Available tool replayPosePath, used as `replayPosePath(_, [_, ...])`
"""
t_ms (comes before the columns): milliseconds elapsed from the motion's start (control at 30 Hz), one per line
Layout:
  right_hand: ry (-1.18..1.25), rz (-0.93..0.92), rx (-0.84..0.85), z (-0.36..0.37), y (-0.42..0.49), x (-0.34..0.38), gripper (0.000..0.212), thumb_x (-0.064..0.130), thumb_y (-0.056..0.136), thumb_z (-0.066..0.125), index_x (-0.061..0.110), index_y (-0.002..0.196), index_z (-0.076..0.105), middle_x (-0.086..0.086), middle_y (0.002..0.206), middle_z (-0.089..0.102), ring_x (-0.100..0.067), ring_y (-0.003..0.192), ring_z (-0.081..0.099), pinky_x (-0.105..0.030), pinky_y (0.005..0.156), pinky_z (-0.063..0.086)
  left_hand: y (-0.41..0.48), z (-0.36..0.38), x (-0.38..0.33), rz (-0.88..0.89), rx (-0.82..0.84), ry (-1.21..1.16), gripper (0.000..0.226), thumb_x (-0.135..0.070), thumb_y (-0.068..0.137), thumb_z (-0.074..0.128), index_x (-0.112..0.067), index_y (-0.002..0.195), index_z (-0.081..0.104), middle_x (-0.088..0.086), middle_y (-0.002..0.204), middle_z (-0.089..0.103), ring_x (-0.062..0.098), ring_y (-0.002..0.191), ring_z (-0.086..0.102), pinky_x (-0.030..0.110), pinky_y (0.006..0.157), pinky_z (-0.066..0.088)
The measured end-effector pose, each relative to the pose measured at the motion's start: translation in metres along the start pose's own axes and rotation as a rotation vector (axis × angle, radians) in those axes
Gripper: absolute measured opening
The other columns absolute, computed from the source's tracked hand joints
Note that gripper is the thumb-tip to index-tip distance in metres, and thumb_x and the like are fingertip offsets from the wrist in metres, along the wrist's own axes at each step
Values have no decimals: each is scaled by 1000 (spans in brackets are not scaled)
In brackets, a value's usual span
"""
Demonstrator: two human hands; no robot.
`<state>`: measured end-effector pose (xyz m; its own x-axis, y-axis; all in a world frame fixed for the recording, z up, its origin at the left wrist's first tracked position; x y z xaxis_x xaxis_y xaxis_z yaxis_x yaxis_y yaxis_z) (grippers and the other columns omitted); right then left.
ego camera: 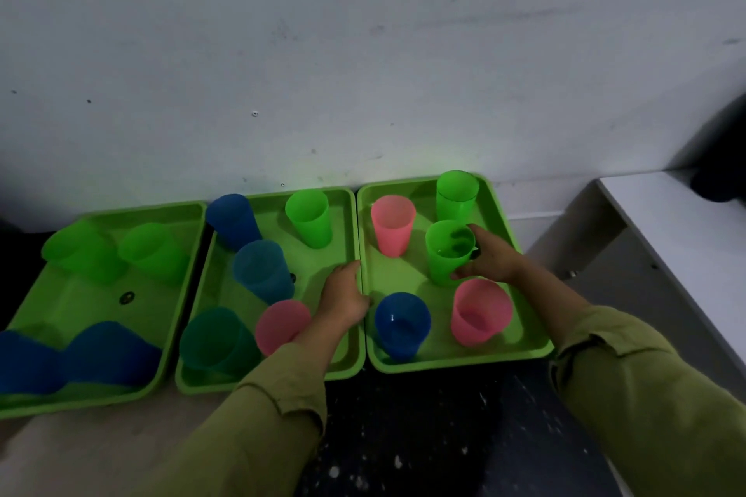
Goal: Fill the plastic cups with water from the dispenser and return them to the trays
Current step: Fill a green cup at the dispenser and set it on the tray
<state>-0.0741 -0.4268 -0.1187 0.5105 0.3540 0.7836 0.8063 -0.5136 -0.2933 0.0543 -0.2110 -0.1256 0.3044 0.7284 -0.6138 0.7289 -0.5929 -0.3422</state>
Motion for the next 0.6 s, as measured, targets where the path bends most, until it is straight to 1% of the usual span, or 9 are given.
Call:
replayPosePath(133, [-31, 14, 70, -7, -4, -7, 61, -15, 68, 71, -2, 123, 48, -21, 117, 59, -23, 96, 56, -27, 77, 53, 2, 0, -1, -8, 1, -7, 77, -4, 76, 72, -13, 142, 33, 10, 140, 45, 27, 126, 45, 35, 103, 41])
replayPosePath(200, [-24, 26, 108, -15, -4, -6, 49, -22, 75, 58, -5, 120, 50, -20, 112, 58, -25, 94, 57, -19, 66, 53, 4, 0, -3, -6, -6, 0, 75, -2, 78, 69, -12, 142, 33, 10, 139, 45, 27, 126, 45, 34, 102, 40])
replayPosePath(233, [-20, 45, 90, -19, -2, -7, 44, -22, 78, 51, -6, 118, 52, -17, 108, 59, -25, 92, 57, -20, 63, 53, 5, 0, -4, -2, -10, -3, 73, 0, 78, 68, -12, 142, 34, 10, 137, 46, 27, 125, 46, 33, 100, 40])
replayPosePath(333, [4, 98, -140, -35, 9, -9, 30, -11, 82, 46, 1, 106, 60, -21, 100, 66, -29, 83, 63, -40, 69, 55, 10, -1, -4, 11, -30, -23, 63, 1, 77, 67, -13, 133, 43, 9, 125, 55, 26, 116, 53, 34, 95, 45])
replayPosePath(400, [-22, 87, -316, -43, 18, -6, 24, -2, 82, 55, 6, 105, 59, -24, 102, 67, -35, 88, 64, -48, 80, 54, 14, -1, -5, 31, -39, -25, 55, -1, 77, 67, -14, 127, 48, 8, 119, 58, 25, 111, 56, 31, 91, 46])
replayPosePath(433, [-54, 78, -382, -46, 23, -2, 29, 4, 81, 62, 5, 110, 57, -23, 104, 65, -36, 93, 63, -47, 85, 51, 15, -2, -6, 38, -41, -22, 53, -2, 78, 67, -13, 126, 48, 8, 118, 59, 25, 110, 56, 29, 88, 45])
replayPosePath(467, [-83, 73, -417, -47, 27, 3, 41, 10, 79, 69, 3, 117, 53, -21, 109, 64, -35, 99, 61, -43, 88, 49, 17, -2, -7, 41, -41, -17, 52, -2, 78, 67, -12, 126, 48, 7, 118, 58, 25, 110, 56, 28, 87, 44])
replayPosePath(533, [-106, 51, -426, -48, 35, 16, 66, 19, 75, 77, 1, 129, 43, -19, 123, 56, -34, 112, 54, -36, 93, 41, 21, -1, -6, 41, -41, -3, 52, -2, 79, 67, -11, 126, 48, 7, 119, 57, 25, 111, 55, 30, 88, 45])
replayPosePath(600, [-106, 9, -403, -46, 46, 25, 80, 20, 70, 81, 0, 134, 37, -19, 134, 48, -32, 124, 46, -30, 97, 35, 27, -2, -4, 48, -43, 6, 51, -3, 77, 68, -11, 124, 50, 8, 119, 57, 25, 110, 55, 32, 89, 47])
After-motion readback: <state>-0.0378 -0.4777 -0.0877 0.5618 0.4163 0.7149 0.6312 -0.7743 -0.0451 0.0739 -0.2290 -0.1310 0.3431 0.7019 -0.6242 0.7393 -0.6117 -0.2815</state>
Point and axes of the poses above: each hand's wrist, its own y-axis towards the middle knuckle, its own z-axis out of the palm, x = y × z, the point moved 3 cm from there along y, towards the middle knuckle
